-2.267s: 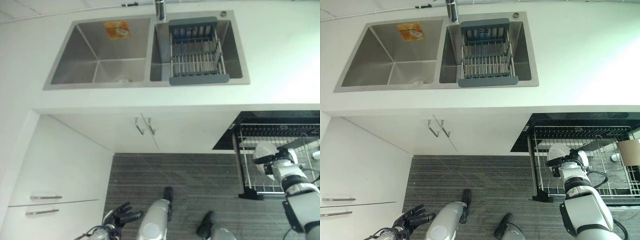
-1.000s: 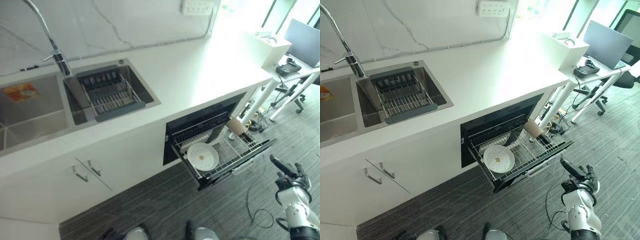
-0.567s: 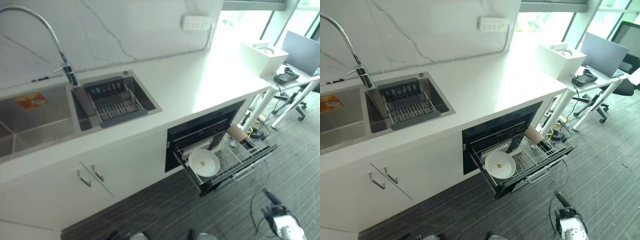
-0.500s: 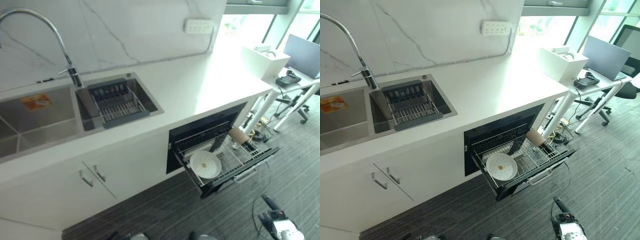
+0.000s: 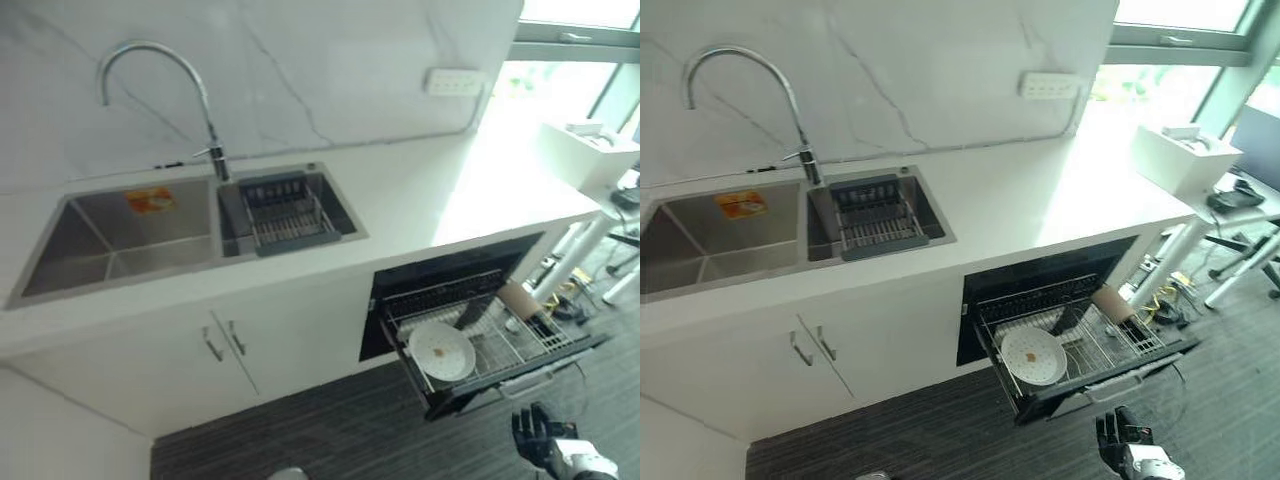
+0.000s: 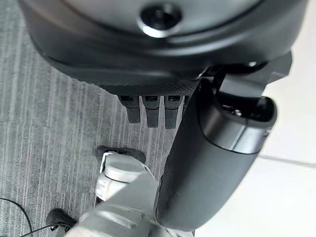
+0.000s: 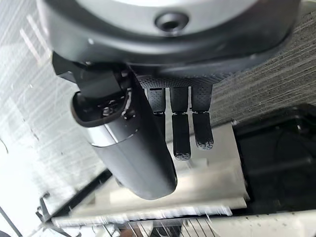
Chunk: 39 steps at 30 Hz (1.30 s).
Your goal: Place the dishes in the dishwasher.
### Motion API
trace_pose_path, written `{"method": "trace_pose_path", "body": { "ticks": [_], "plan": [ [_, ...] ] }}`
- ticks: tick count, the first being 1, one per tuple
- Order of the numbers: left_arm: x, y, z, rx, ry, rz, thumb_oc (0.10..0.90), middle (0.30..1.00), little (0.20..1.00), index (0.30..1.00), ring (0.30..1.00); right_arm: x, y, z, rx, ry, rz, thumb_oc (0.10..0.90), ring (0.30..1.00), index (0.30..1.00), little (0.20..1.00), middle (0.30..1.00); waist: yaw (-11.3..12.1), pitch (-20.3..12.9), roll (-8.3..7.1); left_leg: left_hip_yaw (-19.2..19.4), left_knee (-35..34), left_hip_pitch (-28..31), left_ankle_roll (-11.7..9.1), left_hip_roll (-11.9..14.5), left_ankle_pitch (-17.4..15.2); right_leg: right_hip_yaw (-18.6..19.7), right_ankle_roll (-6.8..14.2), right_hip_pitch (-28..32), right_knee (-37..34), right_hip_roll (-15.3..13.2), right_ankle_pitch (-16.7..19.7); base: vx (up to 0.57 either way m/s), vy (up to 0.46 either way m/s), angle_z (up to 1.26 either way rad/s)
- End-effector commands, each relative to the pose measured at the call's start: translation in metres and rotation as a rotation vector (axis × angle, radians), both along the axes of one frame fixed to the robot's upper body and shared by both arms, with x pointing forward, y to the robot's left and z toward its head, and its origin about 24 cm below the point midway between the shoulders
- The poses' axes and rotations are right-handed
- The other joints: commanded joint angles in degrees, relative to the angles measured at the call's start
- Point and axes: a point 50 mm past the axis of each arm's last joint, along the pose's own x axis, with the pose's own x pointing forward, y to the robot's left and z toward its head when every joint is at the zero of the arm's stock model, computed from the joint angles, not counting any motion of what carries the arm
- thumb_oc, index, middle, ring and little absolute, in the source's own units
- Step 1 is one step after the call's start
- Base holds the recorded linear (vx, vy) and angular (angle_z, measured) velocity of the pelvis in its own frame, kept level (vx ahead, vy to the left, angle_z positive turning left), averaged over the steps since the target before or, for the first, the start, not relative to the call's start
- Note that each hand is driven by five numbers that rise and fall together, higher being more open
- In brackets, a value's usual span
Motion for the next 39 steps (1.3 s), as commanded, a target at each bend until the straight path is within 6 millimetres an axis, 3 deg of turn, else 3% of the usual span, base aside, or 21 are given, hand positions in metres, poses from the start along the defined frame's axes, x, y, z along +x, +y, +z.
{"method": "trace_pose_path", "body": {
  "ticks": [1,5,8,10,17,22,23,27,28,31,34,39],
  "plan": [
    [0.025,0.017,0.009,0.073,-0.043,-0.079,0.800,0.900,0.900,0.900,0.900,0.036,-0.030,0.039,-0.075,-0.151,-0.102,0.400,0.300,0.300,0.300,0.300,1.8,2.2,0.40,-4.1,-4.4,3.4,-6.1,2.1,-0.3,-1.8,3.4,1.4,3.4,-3.6,-4.1,-0.01,-0.005,0.27],
    [0.026,0.021,0.011,0.086,-0.046,-0.099,0.800,0.900,0.900,0.900,0.900,0.047,-0.037,0.052,-0.101,-0.172,-0.111,0.400,0.300,0.300,0.300,0.300,3.8,2.8,1.14,-5.8,-4.4,2.2,-5.8,0.6,0.1,-3.4,3.7,1.5,3.4,-4.9,-3.6,-0.01,0.024,0.44],
    [0.021,0.024,0.012,0.096,-0.042,-0.110,0.800,0.900,0.900,0.900,0.900,0.062,-0.046,0.072,-0.151,-0.195,-0.088,0.400,0.300,0.300,0.300,0.300,6.8,3.7,2.25,-8.3,-4.4,1.1,-5.8,-1.6,0.2,-6.0,4.5,2.5,3.4,-7.0,-3.6,0.06,0.080,0.75],
    [0.014,0.023,0.011,0.096,-0.029,-0.120,0.800,0.900,0.900,0.900,0.900,0.078,-0.057,0.099,-0.217,-0.228,-0.056,0.400,0.300,0.300,0.300,0.300,9.6,4.0,3.36,-10.3,-4.4,-0.3,-5.6,-3.5,1.0,-8.3,5.0,3.5,3.4,-8.7,-3.3,0.13,0.172,0.58],
    [0.011,0.019,0.010,0.087,-0.031,-0.128,0.800,0.900,0.900,0.900,0.900,0.111,-0.070,0.156,-0.319,-0.331,-0.016,0.400,0.300,0.300,0.300,0.300,13.3,4.7,5.02,-12.7,-4.4,-2.4,-5.1,-6.1,2.4,-11.7,6.0,5.0,3.4,-11.1,-2.5,0.09,0.126,0.40],
    [0.013,0.015,0.011,0.071,-0.047,-0.148,0.800,0.900,0.900,0.900,0.900,0.137,-0.079,0.220,-0.459,-0.418,0.024,0.400,0.300,0.300,0.300,0.300,15.9,6.0,7.25,-14.1,-4.4,-4.4,-4.7,-8.5,3.8,-13.6,6.1,5.8,3.4,-13.0,-1.3,0.10,0.143,0.34],
    [0.014,0.015,0.011,0.069,-0.047,-0.154,0.800,0.900,0.900,0.900,0.900,0.142,-0.079,0.233,-0.486,-0.446,0.037,0.400,0.300,0.300,0.300,0.300,16.3,6.2,7.21,-14.7,-4.4,-4.4,-5.0,-8.9,2.7,-12.8,6.6,6.4,3.4,-13.1,-2.5,0.15,0.047,0.09],
    [0.015,0.012,0.010,0.043,-0.053,-0.165,0.800,0.900,0.900,0.900,0.900,0.163,-0.072,0.277,-0.598,-0.536,0.094,0.400,0.300,0.300,0.300,0.300,17.2,7.6,8.77,-15.4,-4.4,-5.7,-4.6,-10.4,3.5,-13.3,6.7,6.2,3.4,-14.3,-1.5,0.08,0.126,0.17],
    [0.017,0.009,0.009,0.026,-0.069,-0.156,0.800,0.900,0.900,0.900,0.900,0.172,-0.065,0.298,-0.681,-0.580,0.138,0.400,0.300,0.300,0.300,0.300,17.3,8.3,9.44,-15.5,-4.4,-6.3,-4.5,-10.9,3.8,-13.3,6.8,6.0,3.4,-14.8,-1.1,0.06,0.159,0.04],
    [0.021,0.006,0.010,0.016,-0.095,-0.150,0.800,0.900,0.900,0.900,0.900,0.181,-0.056,0.321,-0.765,-0.647,0.182,0.400,0.300,0.300,0.300,0.300,17.4,9.1,9.66,-15.6,-4.4,-7.0,-4.4,-11.3,4.1,-13.1,7.0,5.6,3.4,-15.5,-0.4,0.06,0.095,0.00],
    [0.031,0.006,0.013,0.005,-0.134,-0.151,0.800,0.900,0.900,0.900,0.900,0.186,-0.048,0.340,-0.826,-0.735,0.192,0.400,0.300,0.300,0.300,0.300,17.1,9.9,9.55,-15.5,-4.4,-7.6,-4.3,-11.5,4.2,-12.6,7.4,4.9,3.4,-16.1,0.5,0.01,0.012,0.01],
    [0.038,0.009,0.017,0.000,-0.195,-0.158,0.800,0.900,0.900,0.900,0.900,0.195,-0.032,0.342,-0.866,-0.842,0.277,0.400,0.300,0.300,0.300,0.300,16.3,10.7,8.22,-14.5,-4.4,-8.0,-4.0,-10.7,3.7,-11.5,8.1,3.5,3.4,-16.5,1.8,-0.02,-0.016,-0.07]
  ]
}}
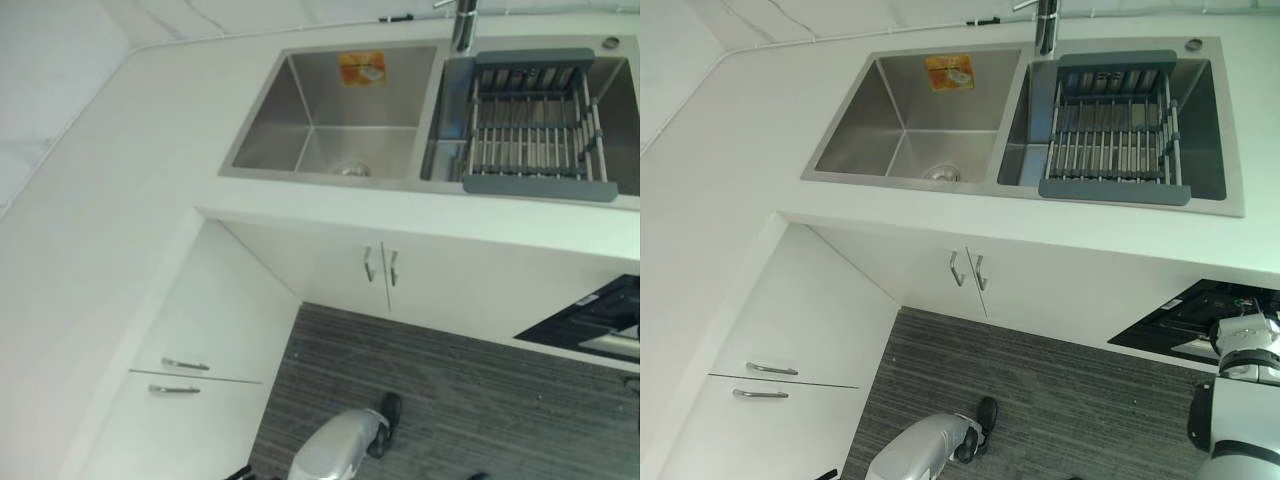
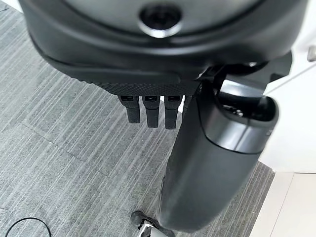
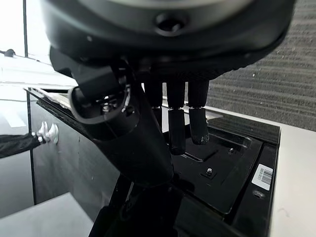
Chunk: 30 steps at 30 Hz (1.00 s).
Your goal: Place the dishes in the dishwasher.
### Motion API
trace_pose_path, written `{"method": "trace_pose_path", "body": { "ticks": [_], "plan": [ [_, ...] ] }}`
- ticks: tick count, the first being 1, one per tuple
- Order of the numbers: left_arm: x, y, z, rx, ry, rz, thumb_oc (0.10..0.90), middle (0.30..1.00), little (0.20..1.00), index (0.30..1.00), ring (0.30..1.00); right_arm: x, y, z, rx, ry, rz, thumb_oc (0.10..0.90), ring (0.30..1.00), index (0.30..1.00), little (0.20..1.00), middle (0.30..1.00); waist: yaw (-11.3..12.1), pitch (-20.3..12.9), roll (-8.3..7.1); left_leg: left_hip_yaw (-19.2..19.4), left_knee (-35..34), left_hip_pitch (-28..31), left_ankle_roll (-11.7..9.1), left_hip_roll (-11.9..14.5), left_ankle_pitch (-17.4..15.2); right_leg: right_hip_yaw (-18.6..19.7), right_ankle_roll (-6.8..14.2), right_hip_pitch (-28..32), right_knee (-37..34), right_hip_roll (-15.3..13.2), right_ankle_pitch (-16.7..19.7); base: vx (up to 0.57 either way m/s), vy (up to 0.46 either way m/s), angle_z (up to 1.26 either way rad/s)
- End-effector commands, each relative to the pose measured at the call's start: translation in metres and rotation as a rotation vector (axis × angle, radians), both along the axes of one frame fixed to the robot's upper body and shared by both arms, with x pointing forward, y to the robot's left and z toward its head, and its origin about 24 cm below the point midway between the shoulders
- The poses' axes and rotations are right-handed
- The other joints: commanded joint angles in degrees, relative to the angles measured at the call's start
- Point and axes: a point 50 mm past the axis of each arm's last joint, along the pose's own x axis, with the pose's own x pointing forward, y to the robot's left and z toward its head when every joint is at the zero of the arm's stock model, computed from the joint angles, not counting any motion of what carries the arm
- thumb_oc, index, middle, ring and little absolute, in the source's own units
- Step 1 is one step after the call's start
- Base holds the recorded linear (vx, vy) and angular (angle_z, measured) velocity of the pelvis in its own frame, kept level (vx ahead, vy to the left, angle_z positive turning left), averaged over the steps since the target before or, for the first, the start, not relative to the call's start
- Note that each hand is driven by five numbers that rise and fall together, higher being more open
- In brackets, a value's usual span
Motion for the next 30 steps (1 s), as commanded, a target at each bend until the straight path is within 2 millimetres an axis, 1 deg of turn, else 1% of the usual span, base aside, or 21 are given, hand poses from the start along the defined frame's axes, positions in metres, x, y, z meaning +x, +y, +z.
{"method": "trace_pose_path", "body": {
  "ticks": [1,3,4,5,6,9,10,11,12,13,14,15,17,18,19,21,22,24,26,27,30],
  "plan": [
    [0.016,0.025,0.013,0.059,-0.088,-0.032,0.800,0.900,0.900,0.900,0.900,0.088,0.063,0.151,-0.384,-0.606,0.439,0.400,0.300,0.300,0.300,0.300,6.1,-2.2,-2.11,-3.0,-1.3,0.0,-8.1,5.0,-0.5,5.9,1.8,0.5,3.7,-3.8,1.5,-0.05,-0.041,-0.20],
    [0.020,0.025,0.014,0.063,-0.118,-0.021,0.800,0.900,0.900,0.900,0.900,0.091,0.071,0.141,-0.401,-0.629,0.484,0.400,0.300,0.300,0.300,0.300,5.3,-2.0,-3.07,-2.4,-1.3,-0.1,-8.0,5.8,-0.6,6.5,1.9,-0.3,3.7,-3.7,2.1,-0.09,-0.028,-0.23],
    [0.020,0.026,0.014,0.066,-0.121,-0.017,0.800,0.900,0.900,0.900,0.900,0.092,0.072,0.139,-0.402,-0.631,0.490,0.400,0.300,0.300,0.300,0.300,5.4,-1.8,-2.92,-2.0,-1.3,-0.6,-7.7,6.0,0.5,5.7,1.3,-0.9,3.7,-3.9,3.3,-0.14,-0.063,-0.24],
    [0.025,0.028,0.017,0.070,-0.151,-0.015,0.800,0.900,0.900,0.900,0.900,0.094,0.079,0.130,-0.437,-0.624,0.533,0.598,0.596,0.596,0.596,0.596,4.9,-1.7,-3.78,-1.5,-1.3,-0.5,-7.7,6.7,0.4,6.2,1.5,-1.3,3.7,-3.6,3.6,-0.13,-0.044,-0.27],
    [0.027,0.029,0.018,0.072,-0.160,-0.014,0.800,0.900,0.900,0.900,0.900,0.094,0.082,0.127,-0.444,-0.623,0.551,0.800,0.900,0.900,0.900,0.900,4.8,-1.7,-4.11,-1.3,-1.3,-0.5,-7.7,6.9,0.3,6.3,1.5,-1.5,3.7,-3.6,3.7,-0.06,-0.119,-0.26],
    [0.038,0.031,0.023,0.073,-0.217,-0.017,0.800,0.900,0.900,0.900,0.900,0.096,0.095,0.107,-0.428,-0.654,0.655,0.800,0.900,0.900,0.900,0.900,4.1,-1.7,-5.32,-0.7,-1.3,-0.2,-7.8,7.9,0.0,7.1,1.6,-2.0,3.7,-3.1,4.0,-0.07,-0.117,-0.18],
    [0.047,0.031,0.027,0.063,-0.258,-0.012,0.800,0.900,0.900,0.900,0.900,0.095,0.109,0.086,-0.446,-0.641,0.741,0.800,0.900,0.900,0.900,0.900,3.1,-1.6,-6.08,-0.2,-1.3,0.3,-7.8,8.8,-0.4,7.5,1.6,-2.4,3.7,-2.6,4.3,-0.08,-0.151,-0.13],
    [0.049,0.032,0.029,0.079,-0.271,-0.023,0.800,0.900,0.900,0.900,0.900,0.093,0.118,0.070,-0.463,-0.616,0.789,0.800,0.900,0.900,0.900,0.900,2.6,-1.8,-6.69,0.2,-1.3,0.7,-7.8,9.3,-0.6,7.9,1.6,-2.6,3.7,-2.3,4.4,-0.09,-0.184,-0.20],
    [0.054,0.031,0.031,0.088,-0.293,-0.042,0.800,0.900,0.900,0.900,0.900,0.090,0.135,0.049,-0.472,-0.590,0.854,0.800,0.900,0.900,0.900,0.900,1.5,-1.9,-7.55,0.8,-1.3,1.4,-7.7,10.1,-1.0,8.7,1.5,-3.0,3.7,-1.7,4.4,-0.07,-0.140,-0.33],
    [0.058,0.030,0.033,0.083,-0.314,-0.049,0.800,0.900,0.900,0.900,0.900,0.086,0.145,0.032,-0.477,-0.559,0.900,0.800,0.900,0.900,0.900,0.900,0.4,-2.2,-8.19,1.6,-1.3,2.2,-7.8,11.0,-1.3,9.4,1.5,-3.2,3.7,-1.1,4.2,-0.07,-0.138,-0.47],
    [0.061,0.029,0.035,0.082,-0.331,-0.043,0.800,0.900,0.900,0.900,0.900,0.082,0.152,0.019,-0.477,-0.540,0.926,0.800,0.900,0.900,0.900,0.900,-0.4,-2.4,-8.65,2.2,-1.3,2.7,-7.7,11.6,-1.7,9.9,1.4,-3.5,3.7,-0.7,4.1,-0.05,-0.100,-0.51],
    [0.063,0.028,0.035,0.082,-0.336,-0.042,0.800,0.900,0.900,0.900,0.900,0.078,0.157,0.011,-0.471,-0.531,0.941,0.800,0.900,0.900,0.900,0.900,-0.8,-2.6,-8.90,2.6,-1.3,2.9,-7.7,12.0,-1.8,10.3,1.4,-3.6,3.7,-0.4,4.0,-0.05,-0.097,-0.44],
    [0.069,0.027,0.038,0.090,-0.363,-0.051,0.800,0.900,0.900,0.900,0.900,0.065,0.169,-0.017,-0.511,-0.421,0.991,0.800,0.900,0.900,0.900,0.900,-2.6,-3.3,-9.96,3.9,-1.3,4.0,-7.8,13.4,-2.5,11.9,1.3,-4.2,3.7,0.7,3.6,-0.05,-0.120,-0.44],
    [0.071,0.026,0.039,0.092,-0.370,-0.060,0.800,0.900,0.900,0.900,0.900,0.063,0.170,-0.021,-0.513,-0.398,0.987,0.800,0.900,0.900,0.900,0.900,-2.9,-3.5,-10.14,4.2,-1.3,4.3,-7.8,13.6,-2.7,12.1,1.3,-4.4,3.7,0.8,3.5,-0.05,-0.129,-0.41],
    [0.075,0.025,0.041,0.102,-0.378,-0.061,0.800,0.900,0.900,0.900,0.900,0.055,0.172,-0.034,-0.482,-0.384,0.998,0.800,0.900,0.900,0.900,0.900,-4.0,-3.9,-10.66,4.6,-1.3,4.9,-7.9,14.3,-3.1,12.9,1.3,-4.6,3.7,1.5,3.1,-0.05,-0.117,-0.44],
    [0.078,0.023,0.042,0.115,-0.392,-0.083,0.800,0.900,0.900,0.900,0.900,0.044,0.172,-0.052,-0.453,-0.342,0.991,0.800,0.900,0.900,0.900,0.900,-5.1,-4.4,-11.26,5.4,-1.3,5.8,-8.0,15.1,-3.6,14.2,1.2,-4.9,3.7,2.6,2.5,-0.08,-0.143,-0.44],
    [0.082,0.023,0.044,0.128,-0.401,-0.092,0.800,0.900,0.900,0.900,0.900,0.035,0.174,-0.068,-0.404,-0.312,0.993,0.800,0.900,0.900,0.900,0.900,-6.5,-5.1,-11.68,6.0,-1.3,6.7,-8.1,15.9,-4.0,15.7,1.1,-5.3,3.7,3.8,1.8,-0.10,-0.128,-0.44],
    [0.084,0.023,0.044,0.132,-0.402,-0.086,0.800,0.900,0.900,0.900,0.900,0.028,0.176,-0.078,-0.422,-0.255,1.021,0.800,0.900,0.900,0.900,0.900,-7.7,-5.8,-11.95,6.4,-1.3,7.0,-8.1,16.4,-3.9,16.6,0.9,-5.8,3.7,4.5,1.4,-0.07,-0.063,-0.57],
    [0.087,0.023,0.044,0.142,-0.395,-0.086,0.800,0.900,0.900,0.900,0.900,0.016,0.178,-0.095,-0.448,-0.139,1.068,0.800,0.900,0.900,0.900,0.900,-9.3,-6.9,-12.38,7.2,-1.3,8.0,-8.4,17.2,-4.3,18.0,0.6,-6.0,3.7,5.8,0.3,-0.05,-0.059,-0.68],
    [0.089,0.021,0.040,0.153,-0.369,-0.064,0.800,0.900,0.900,0.900,0.900,0.002,0.181,-0.115,-0.475,-0.003,1.150,0.800,0.900,0.900,0.900,0.900,-11.1,-7.8,-12.87,8.0,-1.3,9.6,-8.8,17.9,-4.7,19.4,-0.2,-5.7,3.7,7.1,-0.7,-0.03,-0.059,-0.59],
    [0.089,0.022,0.038,0.164,-0.346,-0.043,0.800,0.900,0.900,0.900,0.900,-0.008,0.184,-0.129,-0.485,0.076,1.191,0.800,0.900,0.900,0.900,0.900,-12.1,-8.5,-13.14,8.5,-1.3,10.3,-9.0,18.3,-4.9,20.1,-0.6,-5.6,3.7,7.7,-1.3,-0.01,-0.033,-0.61]
  ]
}}
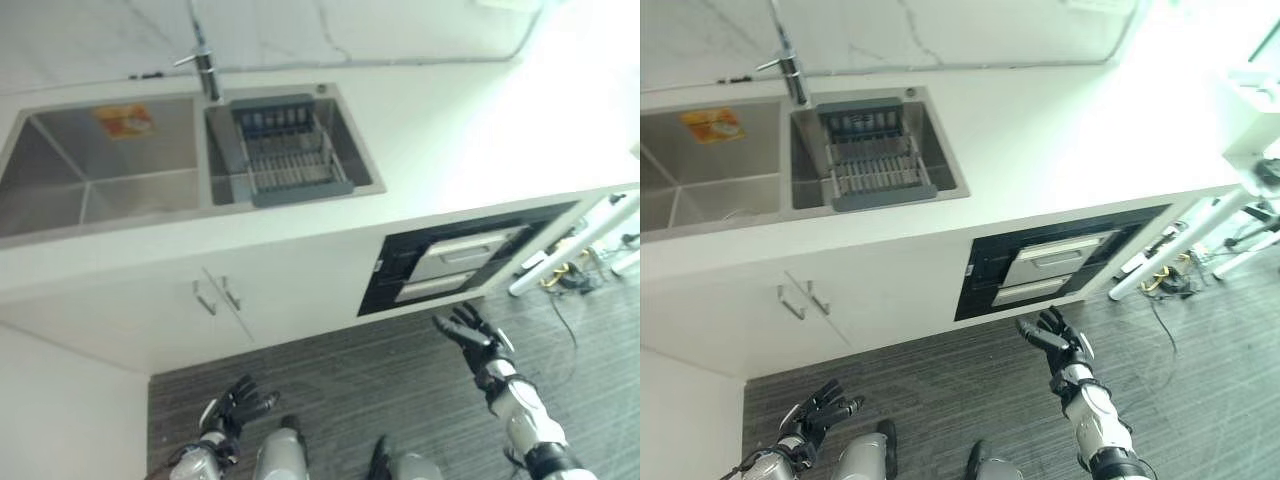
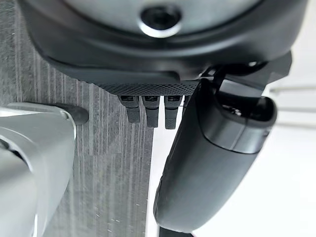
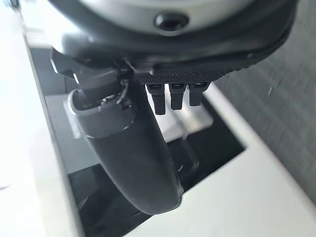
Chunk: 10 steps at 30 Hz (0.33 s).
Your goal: Place the dishes in the dishwasher.
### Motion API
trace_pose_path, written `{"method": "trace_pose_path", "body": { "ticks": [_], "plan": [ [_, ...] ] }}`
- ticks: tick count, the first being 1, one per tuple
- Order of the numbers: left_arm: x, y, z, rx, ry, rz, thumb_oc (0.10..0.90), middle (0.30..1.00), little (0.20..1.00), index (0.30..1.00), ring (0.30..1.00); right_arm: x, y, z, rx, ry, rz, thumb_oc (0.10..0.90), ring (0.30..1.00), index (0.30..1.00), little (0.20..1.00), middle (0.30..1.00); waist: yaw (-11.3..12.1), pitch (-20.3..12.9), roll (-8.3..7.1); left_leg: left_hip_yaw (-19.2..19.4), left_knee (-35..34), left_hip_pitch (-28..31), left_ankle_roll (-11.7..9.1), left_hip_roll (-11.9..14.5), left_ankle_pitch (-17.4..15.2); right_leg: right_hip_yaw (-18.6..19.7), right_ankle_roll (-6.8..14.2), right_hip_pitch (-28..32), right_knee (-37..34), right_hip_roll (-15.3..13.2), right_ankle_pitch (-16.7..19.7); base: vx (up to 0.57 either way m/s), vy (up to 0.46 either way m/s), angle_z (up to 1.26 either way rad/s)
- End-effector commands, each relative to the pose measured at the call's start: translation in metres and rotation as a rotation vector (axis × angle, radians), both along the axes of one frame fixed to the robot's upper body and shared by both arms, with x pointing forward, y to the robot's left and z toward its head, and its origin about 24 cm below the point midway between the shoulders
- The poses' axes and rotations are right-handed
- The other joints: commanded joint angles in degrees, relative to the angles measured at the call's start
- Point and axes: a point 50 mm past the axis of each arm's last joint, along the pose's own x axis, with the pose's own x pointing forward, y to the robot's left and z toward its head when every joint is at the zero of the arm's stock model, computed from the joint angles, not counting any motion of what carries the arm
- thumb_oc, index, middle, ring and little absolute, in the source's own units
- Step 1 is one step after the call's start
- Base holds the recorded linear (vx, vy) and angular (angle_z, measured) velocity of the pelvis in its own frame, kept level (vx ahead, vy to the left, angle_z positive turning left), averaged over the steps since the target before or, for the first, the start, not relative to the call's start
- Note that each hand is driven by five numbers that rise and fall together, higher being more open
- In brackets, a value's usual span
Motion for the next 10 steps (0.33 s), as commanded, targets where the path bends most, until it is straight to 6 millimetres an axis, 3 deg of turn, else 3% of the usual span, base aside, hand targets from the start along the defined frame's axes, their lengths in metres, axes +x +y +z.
{"method": "trace_pose_path", "body": {
  "ticks": [1,10],
  "plan": [
    [0.006,0.012,0.008,0.089,-0.025,-0.033,0.800,0.900,0.900,0.900,0.900,0.028,-0.008,0.029,-0.129,-0.139,0.041,0.800,0.900,0.900,0.900,0.900,1.8,-1.8,0.93,-4.5,-2.8,2.5,-4.0,0.8,-3.1,1.2,6.3,0.6,3.8,-5.8,-1.5,0.00,-0.030,-0.34],
    [-0.009,0.011,-0.003,0.040,0.025,0.036,0.800,0.900,0.900,0.900,0.900,-0.028,-0.003,-0.030,-0.135,0.131,0.010,0.800,0.900,0.900,0.900,0.900,0.2,-3.5,1.10,-4.3,-2.8,4.8,-4.5,2.1,-3.4,1.4,4.6,2.0,3.8,-4.0,-3.2,0.04,-0.012,-0.02]
  ]
}}
